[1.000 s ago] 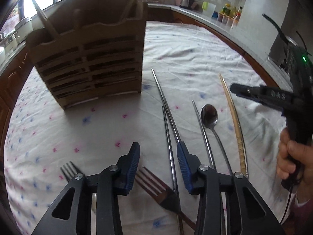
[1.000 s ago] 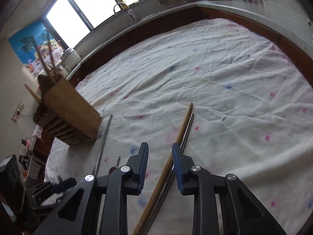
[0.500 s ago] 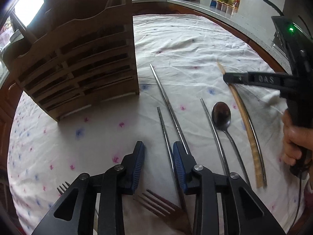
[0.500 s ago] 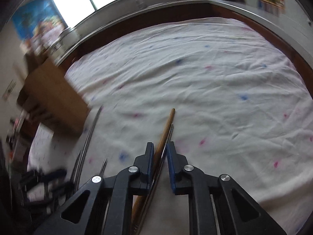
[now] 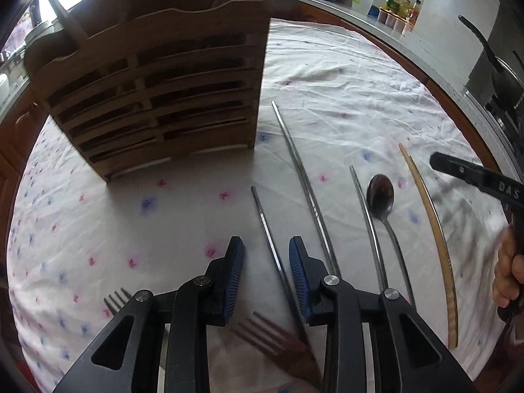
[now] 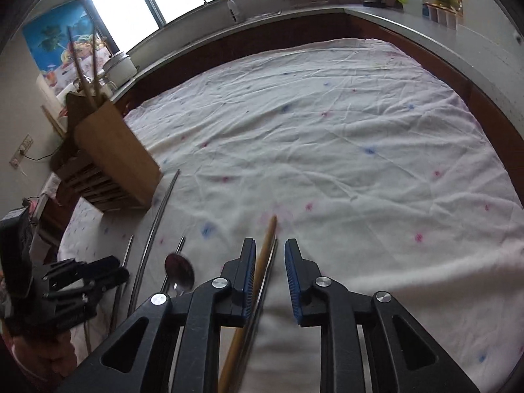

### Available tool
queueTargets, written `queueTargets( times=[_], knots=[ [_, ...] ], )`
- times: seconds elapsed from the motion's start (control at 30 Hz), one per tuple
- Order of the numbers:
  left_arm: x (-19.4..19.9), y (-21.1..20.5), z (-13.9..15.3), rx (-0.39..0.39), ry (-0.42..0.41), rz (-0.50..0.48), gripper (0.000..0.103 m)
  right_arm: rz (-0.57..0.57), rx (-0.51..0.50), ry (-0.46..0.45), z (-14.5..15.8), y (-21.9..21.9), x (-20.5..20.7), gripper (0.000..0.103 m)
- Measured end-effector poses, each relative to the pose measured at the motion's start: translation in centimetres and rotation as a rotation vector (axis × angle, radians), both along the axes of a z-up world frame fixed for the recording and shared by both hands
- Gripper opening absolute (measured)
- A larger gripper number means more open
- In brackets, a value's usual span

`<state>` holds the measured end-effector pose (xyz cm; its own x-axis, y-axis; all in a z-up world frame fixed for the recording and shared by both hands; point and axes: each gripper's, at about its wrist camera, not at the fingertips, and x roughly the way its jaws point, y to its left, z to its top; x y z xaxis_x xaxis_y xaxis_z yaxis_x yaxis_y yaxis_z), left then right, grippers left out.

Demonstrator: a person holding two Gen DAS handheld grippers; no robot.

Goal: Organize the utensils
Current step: 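Close the right tool on a wooden chopstick while the left tool grasps a metal chopstick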

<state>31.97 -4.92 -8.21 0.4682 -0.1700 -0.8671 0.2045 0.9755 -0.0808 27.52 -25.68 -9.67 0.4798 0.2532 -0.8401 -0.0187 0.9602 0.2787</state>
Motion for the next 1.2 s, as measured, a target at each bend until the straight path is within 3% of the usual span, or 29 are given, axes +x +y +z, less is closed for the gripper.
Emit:
queueTargets(
  times=[0.1,0.17,0.23,0.3,0.5,0.67,0.77,0.9,1.13,1.2],
  knots=[
    [0.6,-0.3,0.0,0.021,-0.001,-0.009,0.030,0.014,-0.028,0.049,-1.5,0.8,1.8,0.022],
    [1.1,-0.3,-0.1,0.019,0.005,-0.011,0.028,0.034,-0.063,0.020,-1.8,1.6,2.5,0.022],
    [1.4,-0.2,-0.1,0.015,0.005,-0.009,0.024,0.061,-0.111,0.012,-1.8,2.6,3.0,0.010],
    [1.7,-0.3,-0.2,0.030,-0.006,-0.007,0.009,0.086,-0.072,0.019,-1.8,3.1,3.5,0.006],
    [2.4,-0.1,-0.3,-0.022,-0.001,0.010,0.006,0.182,0.076,-0.041,-0.9,5.1,3.5,0.005],
    [1.7,1.0,0.1,-0.033,0.011,0.034,0.006,0.118,0.072,-0.002,-1.1,3.7,2.6,0.026],
    [1.4,1.6,0.2,-0.048,0.014,0.042,0.009,0.092,0.074,-0.007,-0.6,3.0,1.4,0.027],
    [1.6,1.4,0.0,-0.027,0.020,0.045,0.023,0.111,0.049,0.001,-0.4,3.7,0.8,0.027],
    [2.1,-0.1,-0.1,0.048,0.000,0.009,0.021,0.199,-0.088,0.013,-1.6,7.2,1.5,0.029],
    [2.0,-0.1,-0.2,0.052,-0.011,0.001,0.008,0.226,-0.169,0.001,-1.6,8.5,1.6,0.029]
  ],
)
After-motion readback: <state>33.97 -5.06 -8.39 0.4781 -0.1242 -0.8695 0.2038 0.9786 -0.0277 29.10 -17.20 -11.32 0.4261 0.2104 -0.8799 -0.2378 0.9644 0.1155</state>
